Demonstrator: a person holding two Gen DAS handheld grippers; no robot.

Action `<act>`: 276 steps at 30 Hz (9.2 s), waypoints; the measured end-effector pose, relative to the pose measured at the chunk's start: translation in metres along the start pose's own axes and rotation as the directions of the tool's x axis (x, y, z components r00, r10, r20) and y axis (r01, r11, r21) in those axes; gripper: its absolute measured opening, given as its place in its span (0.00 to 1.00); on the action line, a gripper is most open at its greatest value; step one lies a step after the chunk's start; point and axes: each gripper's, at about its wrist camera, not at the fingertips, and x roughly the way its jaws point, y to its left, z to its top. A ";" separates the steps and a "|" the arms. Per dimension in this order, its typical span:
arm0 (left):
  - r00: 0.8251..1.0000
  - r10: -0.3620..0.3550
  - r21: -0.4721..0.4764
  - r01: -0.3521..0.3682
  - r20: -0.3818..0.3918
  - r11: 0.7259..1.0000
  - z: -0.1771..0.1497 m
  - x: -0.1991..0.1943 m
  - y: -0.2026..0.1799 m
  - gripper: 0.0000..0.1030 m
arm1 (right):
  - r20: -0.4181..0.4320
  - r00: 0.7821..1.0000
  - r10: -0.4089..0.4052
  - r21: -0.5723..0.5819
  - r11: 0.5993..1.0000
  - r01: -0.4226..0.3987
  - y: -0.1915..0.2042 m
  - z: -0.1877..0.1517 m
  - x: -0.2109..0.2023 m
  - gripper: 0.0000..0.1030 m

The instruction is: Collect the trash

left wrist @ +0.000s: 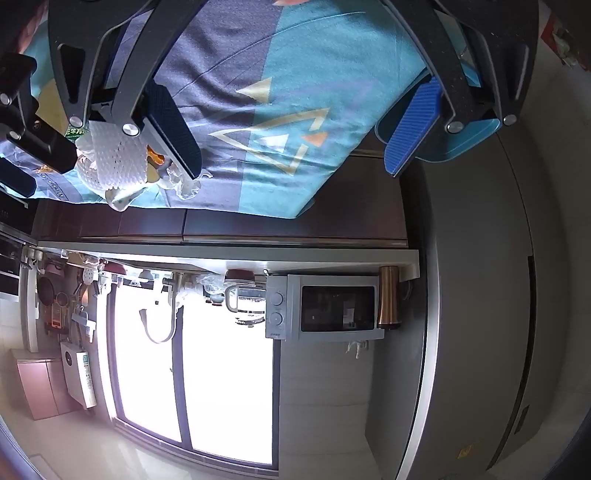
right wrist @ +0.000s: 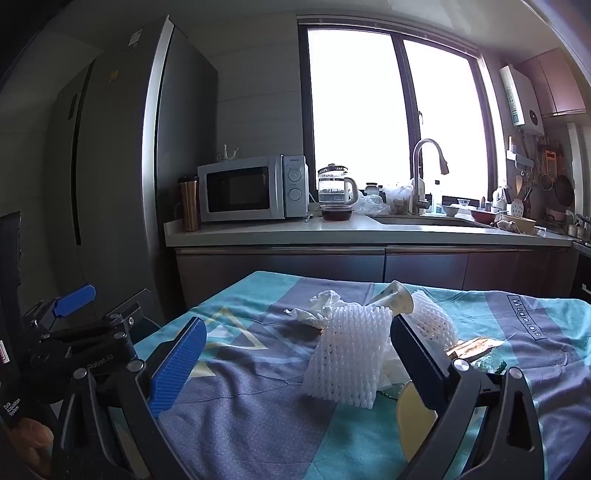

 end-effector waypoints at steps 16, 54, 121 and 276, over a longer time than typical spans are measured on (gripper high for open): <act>1.000 0.004 -0.001 -0.004 -0.001 1.000 0.000 0.000 0.000 0.95 | 0.003 1.000 0.008 0.008 1.000 -0.008 -0.001 -0.002 0.000 0.94; 1.000 0.007 -0.005 -0.007 -0.002 1.000 0.001 0.004 0.000 0.95 | -0.005 1.000 0.021 0.020 1.000 -0.021 -0.005 -0.004 0.003 0.94; 0.663 -0.534 -0.079 0.587 -0.524 0.806 -0.038 0.156 -0.165 0.55 | -0.282 0.959 -0.038 0.242 0.964 0.110 -0.142 -0.057 -0.005 0.29; 0.594 -0.558 -0.086 0.637 -0.579 0.766 -0.046 0.150 -0.187 0.56 | -0.280 0.954 0.104 0.488 0.872 0.048 -0.213 -0.050 0.056 0.51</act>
